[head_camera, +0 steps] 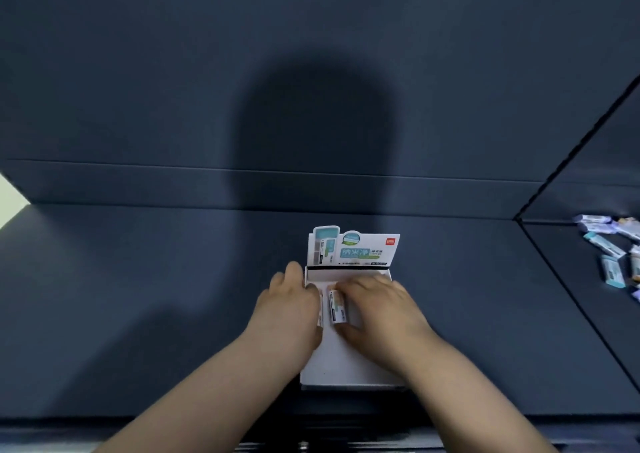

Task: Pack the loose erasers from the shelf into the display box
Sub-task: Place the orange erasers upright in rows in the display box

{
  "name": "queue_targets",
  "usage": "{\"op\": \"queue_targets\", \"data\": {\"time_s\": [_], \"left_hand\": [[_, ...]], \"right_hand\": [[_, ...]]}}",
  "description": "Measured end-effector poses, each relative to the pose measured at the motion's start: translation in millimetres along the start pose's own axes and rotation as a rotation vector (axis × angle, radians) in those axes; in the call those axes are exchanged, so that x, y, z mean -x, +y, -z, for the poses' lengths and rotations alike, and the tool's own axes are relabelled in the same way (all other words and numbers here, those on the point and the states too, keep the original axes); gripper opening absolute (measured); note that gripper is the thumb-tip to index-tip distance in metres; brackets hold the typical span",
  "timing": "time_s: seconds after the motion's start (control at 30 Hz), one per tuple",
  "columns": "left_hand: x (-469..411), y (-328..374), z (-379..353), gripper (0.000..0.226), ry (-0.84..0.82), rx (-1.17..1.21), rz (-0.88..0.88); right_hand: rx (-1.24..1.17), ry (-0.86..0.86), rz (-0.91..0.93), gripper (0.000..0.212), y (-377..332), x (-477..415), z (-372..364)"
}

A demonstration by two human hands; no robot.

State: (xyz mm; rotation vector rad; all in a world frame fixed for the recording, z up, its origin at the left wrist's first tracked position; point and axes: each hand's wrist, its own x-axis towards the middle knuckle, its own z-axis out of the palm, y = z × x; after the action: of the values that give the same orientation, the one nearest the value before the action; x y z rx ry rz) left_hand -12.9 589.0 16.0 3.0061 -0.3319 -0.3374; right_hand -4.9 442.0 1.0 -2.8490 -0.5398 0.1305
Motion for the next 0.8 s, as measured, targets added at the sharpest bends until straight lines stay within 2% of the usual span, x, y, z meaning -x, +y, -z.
{"op": "queue_targets", "data": {"time_s": [0.17,0.27,0.47,0.73,0.8], "left_hand": [[-2,8,5,0.025,0.028,-0.135,-0.01],[-2,11,5,0.028,0.054,-0.189,0.006],[-3,12,2,0.027,0.071,-0.14,0.007],[-1,12,2,0.025,0.029,-0.133,0.038],[2,13,8,0.027,0.066,-0.173,0.047]], "right_hand": [[0.026,-0.025,-0.026,0.041,-4,-5,5],[-0.001,-0.026,-0.045,0.042,-4,-6,5],[-0.048,0.051,-0.016,0.04,0,0,0],[-0.043,-0.03,-0.004,0.044,1,-3,8],[-0.065,-0.013,-0.004,0.046,3,1,12]]}}
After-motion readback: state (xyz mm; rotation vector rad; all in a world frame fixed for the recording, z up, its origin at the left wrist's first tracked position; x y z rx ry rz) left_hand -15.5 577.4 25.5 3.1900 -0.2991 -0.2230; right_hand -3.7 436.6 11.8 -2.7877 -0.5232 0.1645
